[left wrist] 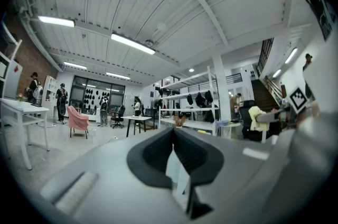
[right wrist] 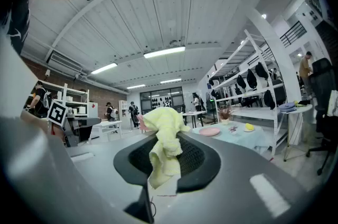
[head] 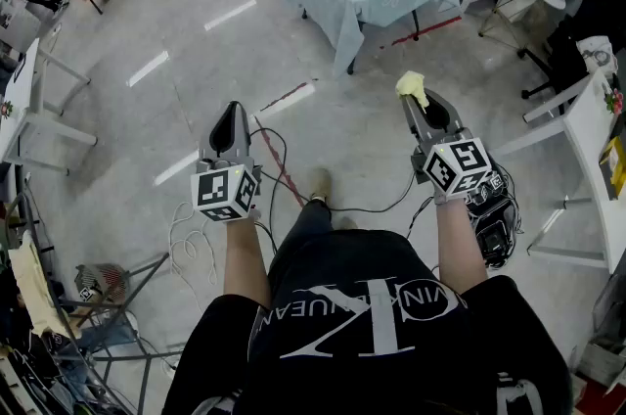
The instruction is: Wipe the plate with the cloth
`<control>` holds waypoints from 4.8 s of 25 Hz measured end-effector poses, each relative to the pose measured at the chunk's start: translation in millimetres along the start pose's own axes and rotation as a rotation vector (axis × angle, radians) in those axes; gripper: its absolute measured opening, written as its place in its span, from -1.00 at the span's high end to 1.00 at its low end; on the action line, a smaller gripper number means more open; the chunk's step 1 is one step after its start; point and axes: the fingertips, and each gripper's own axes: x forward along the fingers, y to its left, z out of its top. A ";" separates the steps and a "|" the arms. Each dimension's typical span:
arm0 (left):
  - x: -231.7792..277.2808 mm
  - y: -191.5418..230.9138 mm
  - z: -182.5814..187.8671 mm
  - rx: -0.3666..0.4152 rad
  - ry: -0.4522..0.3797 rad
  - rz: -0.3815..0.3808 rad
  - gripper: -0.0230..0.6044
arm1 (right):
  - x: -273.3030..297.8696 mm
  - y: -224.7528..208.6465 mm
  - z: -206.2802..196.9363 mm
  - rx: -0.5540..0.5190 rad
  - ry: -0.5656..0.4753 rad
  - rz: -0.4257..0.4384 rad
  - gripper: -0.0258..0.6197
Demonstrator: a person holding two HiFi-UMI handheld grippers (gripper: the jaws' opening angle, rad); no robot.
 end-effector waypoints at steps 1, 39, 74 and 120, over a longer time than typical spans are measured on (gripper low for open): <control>0.9 -1.0 3.1 0.003 -0.012 0.001 0.93 | -1.0 -0.7 2.6 -0.002 -0.004 0.001 0.68; 141.5 48.7 -19.1 -0.023 0.039 0.014 0.93 | 120.9 -66.4 -2.3 0.064 -0.001 -0.025 0.67; 427.3 204.9 -61.1 -0.071 0.130 -0.026 0.93 | 414.6 -160.3 -16.6 0.125 0.074 -0.115 0.66; 856.1 194.5 -143.4 -0.067 0.356 -0.182 0.93 | 752.4 -410.7 -67.4 0.161 0.272 -0.065 0.66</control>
